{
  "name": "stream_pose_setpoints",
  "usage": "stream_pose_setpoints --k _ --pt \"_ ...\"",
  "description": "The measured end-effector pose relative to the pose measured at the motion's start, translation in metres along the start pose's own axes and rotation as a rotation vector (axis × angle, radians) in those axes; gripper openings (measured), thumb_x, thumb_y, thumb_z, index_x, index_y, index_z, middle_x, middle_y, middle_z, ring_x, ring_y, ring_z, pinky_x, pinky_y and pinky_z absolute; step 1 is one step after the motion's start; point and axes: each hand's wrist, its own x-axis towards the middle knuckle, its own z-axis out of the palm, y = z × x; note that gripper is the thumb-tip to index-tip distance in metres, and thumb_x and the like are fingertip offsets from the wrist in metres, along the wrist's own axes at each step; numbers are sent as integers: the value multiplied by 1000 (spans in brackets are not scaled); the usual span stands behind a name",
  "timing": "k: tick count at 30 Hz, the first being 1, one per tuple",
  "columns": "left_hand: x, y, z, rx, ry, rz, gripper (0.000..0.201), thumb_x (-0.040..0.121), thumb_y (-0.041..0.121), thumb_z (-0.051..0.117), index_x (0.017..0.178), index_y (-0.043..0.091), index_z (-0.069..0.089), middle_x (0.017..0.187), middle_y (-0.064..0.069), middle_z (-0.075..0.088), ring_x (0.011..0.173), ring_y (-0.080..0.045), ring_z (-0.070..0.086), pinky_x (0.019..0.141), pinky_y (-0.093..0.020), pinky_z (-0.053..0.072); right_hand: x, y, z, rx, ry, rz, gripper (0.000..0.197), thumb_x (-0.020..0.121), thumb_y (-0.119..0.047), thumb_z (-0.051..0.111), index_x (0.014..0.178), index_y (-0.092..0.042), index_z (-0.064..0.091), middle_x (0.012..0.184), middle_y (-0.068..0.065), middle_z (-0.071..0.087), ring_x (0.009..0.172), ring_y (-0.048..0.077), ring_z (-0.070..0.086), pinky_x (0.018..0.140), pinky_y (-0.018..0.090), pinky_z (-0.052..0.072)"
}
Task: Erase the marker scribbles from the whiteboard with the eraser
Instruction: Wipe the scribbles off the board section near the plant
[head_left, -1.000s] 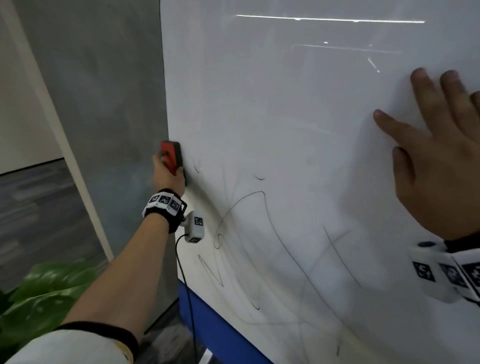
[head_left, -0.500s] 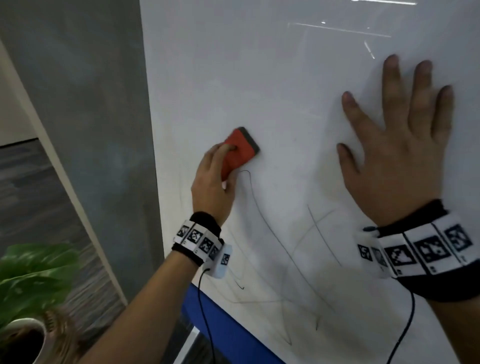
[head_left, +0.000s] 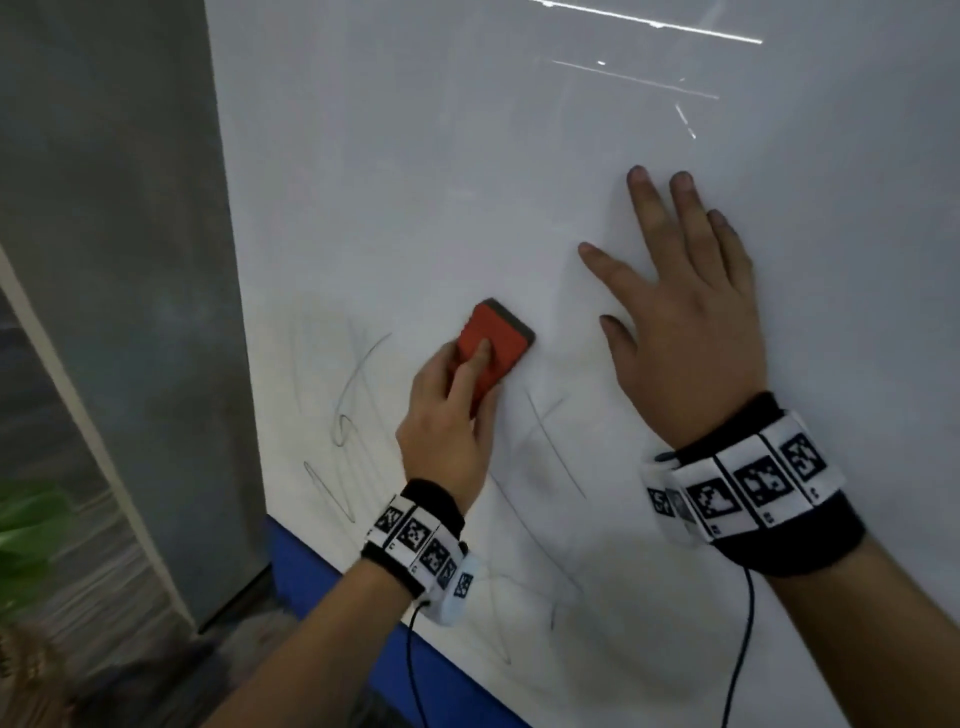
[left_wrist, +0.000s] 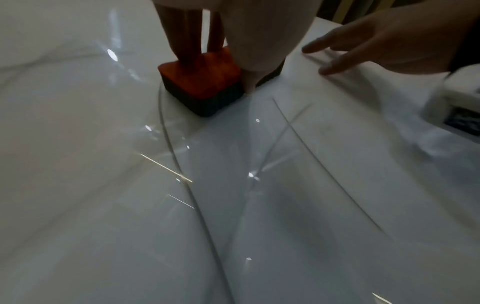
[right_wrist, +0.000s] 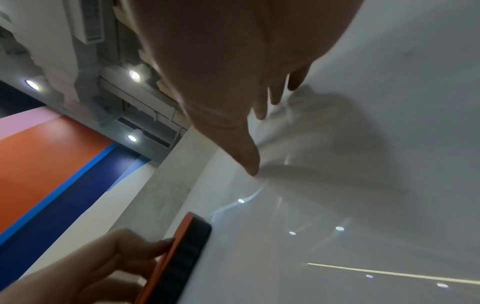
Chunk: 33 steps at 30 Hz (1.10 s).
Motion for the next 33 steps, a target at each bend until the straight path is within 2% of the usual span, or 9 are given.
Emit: stream_pose_setpoints --k 2,4,7,9,13,17,23,29,33 --pt "5 2 -14 22 -56 105 42 94 23 77 132 20 63 132 -6 61 117 -24 60 70 -28 51 -4 -5 1 -5 37 50 53 88 -17 72 139 -24 60 168 12 22 156 35 20 126 49 11" --pt "32 -18 -27 61 -73 102 40 92 19 79 129 15 64 129 -10 63 116 -29 59 76 -34 55 -12 -4 -1 -30 60 96 52 89 -23 71 140 -25 58 168 11 22 155 34 21 125 52 11" --pt "82 -40 -42 3 28 -233 44 95 23 73 135 12 58 127 -13 61 114 -35 59 91 -51 56 -26 13 -10 -72 89 139 56 92 -35 70 144 -27 52 168 11 22 155 36 21 124 55 11" --pt "83 -21 -37 46 57 -297 44 98 28 68 138 15 54 129 -10 59 114 -32 57 87 -49 55 -37 25 -14 -91 92 145 58 94 -38 68 147 -27 49 168 12 23 154 37 21 124 56 12" --pt "-4 45 -3 35 -10 -39 39 96 23 74 132 18 61 128 -8 60 112 -28 58 72 -35 52 -53 36 -14 -105 73 114 58 96 -34 66 150 -24 48 168 14 23 154 38 22 124 57 13" --pt "-98 69 21 4 -174 49 40 90 17 79 126 24 61 129 -10 64 116 -29 60 64 -37 62 -66 38 -13 -110 45 113 57 98 -30 62 151 -23 45 169 14 19 155 38 19 125 55 11" --pt "-88 51 2 63 -350 270 45 81 8 86 118 20 64 123 -12 67 109 -33 63 57 -36 60 -81 34 -13 -54 10 128 56 99 -28 57 153 -24 42 169 14 16 156 39 15 126 55 8" --pt "65 -43 -52 68 -94 -337 41 91 22 75 125 12 54 121 -12 63 108 -34 63 86 -46 55 -81 32 -16 -45 -1 135 56 99 -28 57 153 -24 41 170 13 12 157 38 12 127 54 6" --pt "119 -66 -52 37 -33 -529 46 95 23 68 135 13 47 126 -14 62 113 -37 64 88 -39 51 -78 23 -15 -40 -3 186 58 96 -25 61 152 -25 43 170 14 11 157 40 10 126 56 4"
